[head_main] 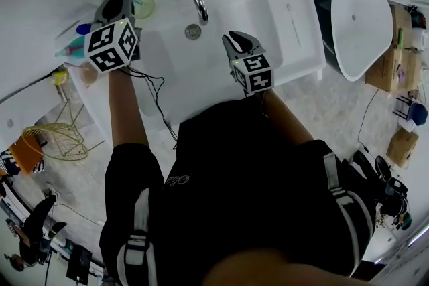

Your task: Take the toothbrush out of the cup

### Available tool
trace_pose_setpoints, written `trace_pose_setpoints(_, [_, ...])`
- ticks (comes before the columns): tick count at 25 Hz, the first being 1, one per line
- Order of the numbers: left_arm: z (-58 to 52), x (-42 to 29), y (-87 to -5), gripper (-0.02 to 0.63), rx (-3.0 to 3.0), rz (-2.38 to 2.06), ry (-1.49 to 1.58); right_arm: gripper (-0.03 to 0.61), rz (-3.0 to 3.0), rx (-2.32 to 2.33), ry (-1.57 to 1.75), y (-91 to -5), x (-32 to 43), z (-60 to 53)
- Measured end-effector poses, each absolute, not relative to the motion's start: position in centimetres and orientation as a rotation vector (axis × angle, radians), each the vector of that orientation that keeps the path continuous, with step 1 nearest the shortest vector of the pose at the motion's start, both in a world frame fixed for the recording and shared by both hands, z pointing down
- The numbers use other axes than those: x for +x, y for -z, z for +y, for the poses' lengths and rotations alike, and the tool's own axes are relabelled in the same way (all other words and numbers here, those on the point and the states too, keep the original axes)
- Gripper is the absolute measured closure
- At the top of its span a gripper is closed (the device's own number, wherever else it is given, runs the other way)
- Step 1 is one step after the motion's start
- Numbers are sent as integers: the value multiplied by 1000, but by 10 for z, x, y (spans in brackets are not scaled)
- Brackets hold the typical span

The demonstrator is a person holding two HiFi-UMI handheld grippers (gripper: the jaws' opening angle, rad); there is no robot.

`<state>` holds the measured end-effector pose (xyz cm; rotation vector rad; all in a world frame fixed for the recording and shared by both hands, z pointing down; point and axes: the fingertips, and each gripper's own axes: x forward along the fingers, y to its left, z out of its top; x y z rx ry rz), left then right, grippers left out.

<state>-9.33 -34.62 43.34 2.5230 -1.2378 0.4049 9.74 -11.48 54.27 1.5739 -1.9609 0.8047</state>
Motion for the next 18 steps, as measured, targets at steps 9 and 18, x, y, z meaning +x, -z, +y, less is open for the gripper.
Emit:
trace_pose_setpoints(9, [-289, -110, -369, 586, 2517, -1443, -257, 502, -2124, 1391, -705, -530, 89, -127])
trace_pose_setpoints(18, [-222, -137, -395, 585, 2360, -1568, -313, 502, -2245, 1216, -679, -532, 58, -120])
